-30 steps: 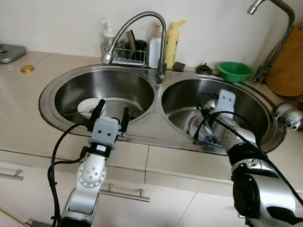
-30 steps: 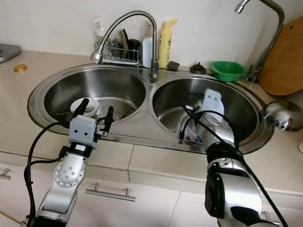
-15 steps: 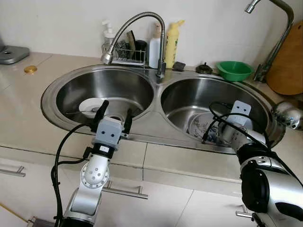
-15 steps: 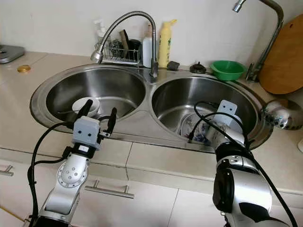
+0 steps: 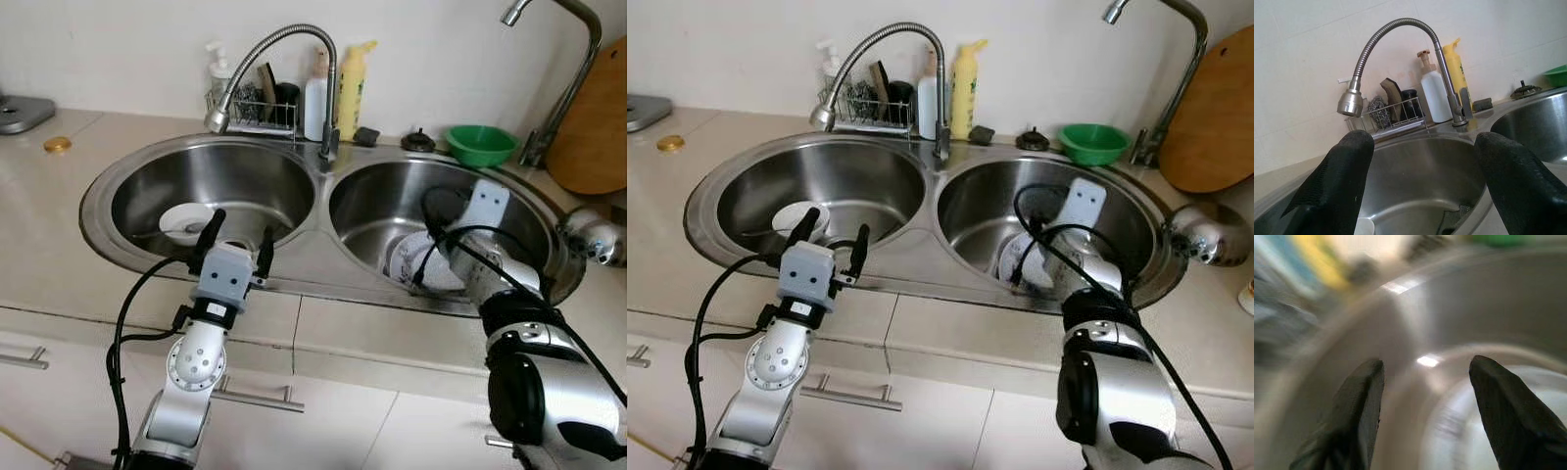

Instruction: Kitchen organization

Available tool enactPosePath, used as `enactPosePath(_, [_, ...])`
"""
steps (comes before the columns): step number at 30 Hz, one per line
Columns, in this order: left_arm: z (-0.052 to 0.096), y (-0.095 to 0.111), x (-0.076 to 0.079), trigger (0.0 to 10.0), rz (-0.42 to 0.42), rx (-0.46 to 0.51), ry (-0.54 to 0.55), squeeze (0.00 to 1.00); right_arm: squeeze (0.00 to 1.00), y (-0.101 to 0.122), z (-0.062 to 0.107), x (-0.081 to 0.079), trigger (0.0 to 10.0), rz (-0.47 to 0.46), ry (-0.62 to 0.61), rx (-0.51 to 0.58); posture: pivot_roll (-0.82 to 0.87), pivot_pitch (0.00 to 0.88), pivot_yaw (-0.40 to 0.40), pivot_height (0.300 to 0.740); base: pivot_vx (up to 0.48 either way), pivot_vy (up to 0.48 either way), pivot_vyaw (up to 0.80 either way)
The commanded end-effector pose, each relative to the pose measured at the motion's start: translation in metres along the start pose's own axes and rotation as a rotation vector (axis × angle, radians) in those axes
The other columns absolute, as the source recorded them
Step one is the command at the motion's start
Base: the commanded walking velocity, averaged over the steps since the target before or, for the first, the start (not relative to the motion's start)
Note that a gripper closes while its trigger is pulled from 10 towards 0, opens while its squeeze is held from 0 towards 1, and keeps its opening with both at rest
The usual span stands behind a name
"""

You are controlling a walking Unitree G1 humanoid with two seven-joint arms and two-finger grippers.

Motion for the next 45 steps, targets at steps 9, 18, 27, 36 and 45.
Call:
enactPosePath(9, [0.002,-0.003,0.007,10.0,0.023,-0.014,-0.030,0.00,0.00,0.036,0.023,-0.028,10.0,0.121,0.156,0.240,0.04,0.000,-0.039,0.740,0.000,0.000,0.00])
enactPosePath(18, [0.000,0.000,0.005,10.0,0.044,-0.002,-0.021,0.00,0.00,0.025,0.054,-0.031,10.0,0.213,0.263,0.339,0.03,0.000,-0.034,0.740,0.000,0.000,0.00])
enactPosePath(27, [-0.003,0.008,-0.005,10.0,0.050,0.043,0.024,0.00,0.00,0.027,0.067,-0.039,10.0,0.249,0.306,0.415,0.04,0.000,-0.032,0.740,0.000,0.000,0.00])
enactPosePath(36, [-0.003,0.008,-0.005,10.0,0.052,0.046,0.022,0.00,0.00,0.023,0.074,-0.048,10.0,0.268,0.349,0.439,0.04,0.000,-0.032,0.740,0.000,0.000,0.00])
enactPosePath(45, [-0.003,0.008,-0.005,10.0,0.057,0.047,0.019,0.00,0.00,0.025,0.077,-0.048,10.0,0.283,0.353,0.456,0.04,0.000,-0.031,0.740,-0.196,0.000,0.00])
Point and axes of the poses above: a point about 5 cm out from each wrist's last joint towards the gripper, its own z axis pointing back from the gripper into the wrist, its own y axis along the axis of the wrist's last joint, x = y × z, the point moved 5 cm from there along -z, pointing out of the wrist towards the gripper, and after that the axes turned 11 degrees about -z, right-handed, at the moved point
